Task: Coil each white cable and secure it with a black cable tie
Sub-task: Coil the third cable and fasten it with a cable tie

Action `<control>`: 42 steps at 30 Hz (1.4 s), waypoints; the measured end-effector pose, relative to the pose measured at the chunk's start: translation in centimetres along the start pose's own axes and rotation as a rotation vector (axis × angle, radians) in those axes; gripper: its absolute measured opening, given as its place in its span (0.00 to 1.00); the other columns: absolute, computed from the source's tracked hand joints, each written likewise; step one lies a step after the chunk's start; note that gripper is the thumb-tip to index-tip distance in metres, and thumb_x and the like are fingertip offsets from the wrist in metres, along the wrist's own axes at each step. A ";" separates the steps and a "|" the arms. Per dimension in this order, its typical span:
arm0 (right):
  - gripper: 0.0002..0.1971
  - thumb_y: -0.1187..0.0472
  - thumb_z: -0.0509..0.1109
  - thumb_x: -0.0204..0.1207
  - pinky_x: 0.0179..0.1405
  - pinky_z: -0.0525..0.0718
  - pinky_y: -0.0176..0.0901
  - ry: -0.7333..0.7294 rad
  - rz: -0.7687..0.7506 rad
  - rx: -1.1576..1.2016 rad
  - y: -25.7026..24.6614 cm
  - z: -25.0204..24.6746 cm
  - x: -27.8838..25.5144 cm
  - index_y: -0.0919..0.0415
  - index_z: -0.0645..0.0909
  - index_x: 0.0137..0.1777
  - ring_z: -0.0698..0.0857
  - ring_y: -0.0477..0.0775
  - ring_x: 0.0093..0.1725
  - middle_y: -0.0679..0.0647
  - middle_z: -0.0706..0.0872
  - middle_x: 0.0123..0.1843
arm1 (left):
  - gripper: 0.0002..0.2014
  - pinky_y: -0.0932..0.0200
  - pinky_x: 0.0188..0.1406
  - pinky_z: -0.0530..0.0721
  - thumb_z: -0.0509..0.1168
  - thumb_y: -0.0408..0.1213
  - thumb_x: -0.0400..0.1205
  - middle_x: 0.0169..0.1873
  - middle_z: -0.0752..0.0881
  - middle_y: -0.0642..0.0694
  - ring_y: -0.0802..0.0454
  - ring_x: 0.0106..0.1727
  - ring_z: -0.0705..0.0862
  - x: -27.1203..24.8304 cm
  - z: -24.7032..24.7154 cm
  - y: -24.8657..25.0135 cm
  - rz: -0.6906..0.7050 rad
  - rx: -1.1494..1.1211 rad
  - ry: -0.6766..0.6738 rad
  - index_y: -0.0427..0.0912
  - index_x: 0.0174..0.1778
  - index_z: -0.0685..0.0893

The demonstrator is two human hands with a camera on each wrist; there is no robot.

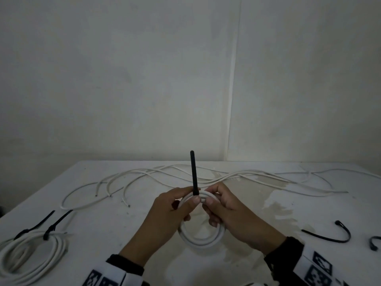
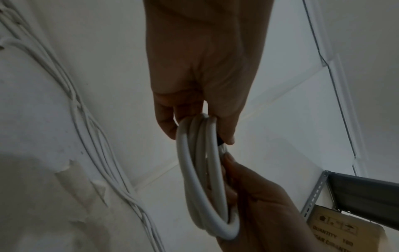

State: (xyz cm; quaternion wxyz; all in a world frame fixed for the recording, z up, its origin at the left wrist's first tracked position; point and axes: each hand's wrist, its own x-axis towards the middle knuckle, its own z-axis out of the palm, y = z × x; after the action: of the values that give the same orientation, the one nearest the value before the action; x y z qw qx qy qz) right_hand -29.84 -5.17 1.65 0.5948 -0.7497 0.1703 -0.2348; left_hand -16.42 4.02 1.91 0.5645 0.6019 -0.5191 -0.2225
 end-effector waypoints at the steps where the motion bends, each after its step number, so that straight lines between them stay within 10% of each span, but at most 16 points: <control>1: 0.03 0.63 0.55 0.84 0.34 0.74 0.37 -0.003 -0.001 0.000 0.0 0.0 -0.1 0.59 0.70 0.51 0.70 0.40 0.26 0.48 0.72 0.32 | 0.08 0.71 0.27 0.76 0.66 0.37 0.78 0.31 0.86 0.61 0.63 0.24 0.78 0.0 0.0 0.1 -0.005 0.014 -0.022 0.55 0.46 0.86; 14: 0.02 0.61 0.57 0.83 0.33 0.74 0.38 0.026 -0.011 -0.045 0.5 -0.9 0.1 0.54 0.70 0.52 0.73 0.42 0.27 0.49 0.77 0.34 | 0.11 0.66 0.18 0.71 0.57 0.41 0.82 0.20 0.80 0.57 0.61 0.17 0.68 0.0 2.8 0.5 -0.078 -0.163 0.075 0.43 0.42 0.84; 19: 0.08 0.51 0.60 0.80 0.41 0.79 0.30 0.138 -0.108 -0.180 -1.2 -1.1 0.3 0.52 0.76 0.53 0.80 0.37 0.37 0.49 0.81 0.48 | 0.07 0.66 0.16 0.70 0.61 0.39 0.80 0.27 0.83 0.51 0.61 0.16 0.69 -0.1 3.0 0.4 -0.048 -0.145 0.140 0.46 0.42 0.85; 25: 0.12 0.62 0.67 0.77 0.37 0.74 0.31 0.224 -0.284 -0.276 -2.3 -0.8 0.9 0.56 0.78 0.31 0.77 0.41 0.35 0.49 0.77 0.35 | 0.09 0.67 0.15 0.68 0.61 0.35 0.81 0.20 0.81 0.56 0.61 0.15 0.67 -0.3 3.3 0.5 -0.042 -0.138 0.176 0.50 0.40 0.85; 35: 0.14 0.63 0.69 0.76 0.25 0.69 0.28 0.367 -0.327 -0.380 -3.0 -1.0 1.0 0.67 0.78 0.29 0.73 0.43 0.24 0.53 0.78 0.23 | 0.05 0.76 0.22 0.70 0.63 0.38 0.79 0.24 0.82 0.60 0.66 0.21 0.74 -0.5 3.6 0.4 0.051 -0.110 0.131 0.45 0.39 0.82; 42: 0.12 0.62 0.69 0.76 0.34 0.79 0.43 0.369 -0.257 -0.273 -2.4 -0.6 1.7 0.67 0.80 0.33 0.78 0.47 0.28 0.52 0.81 0.26 | 0.13 0.75 0.24 0.71 0.62 0.52 0.70 0.26 0.83 0.60 0.67 0.23 0.76 -0.3 2.6 -0.1 0.076 -0.048 0.120 0.47 0.39 0.83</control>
State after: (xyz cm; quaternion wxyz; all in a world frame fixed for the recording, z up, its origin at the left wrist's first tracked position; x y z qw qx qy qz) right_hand -28.81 -6.00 4.38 0.4121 -0.7831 0.2096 -0.4159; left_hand -18.76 3.13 1.05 0.6169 0.5803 -0.5014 -0.1768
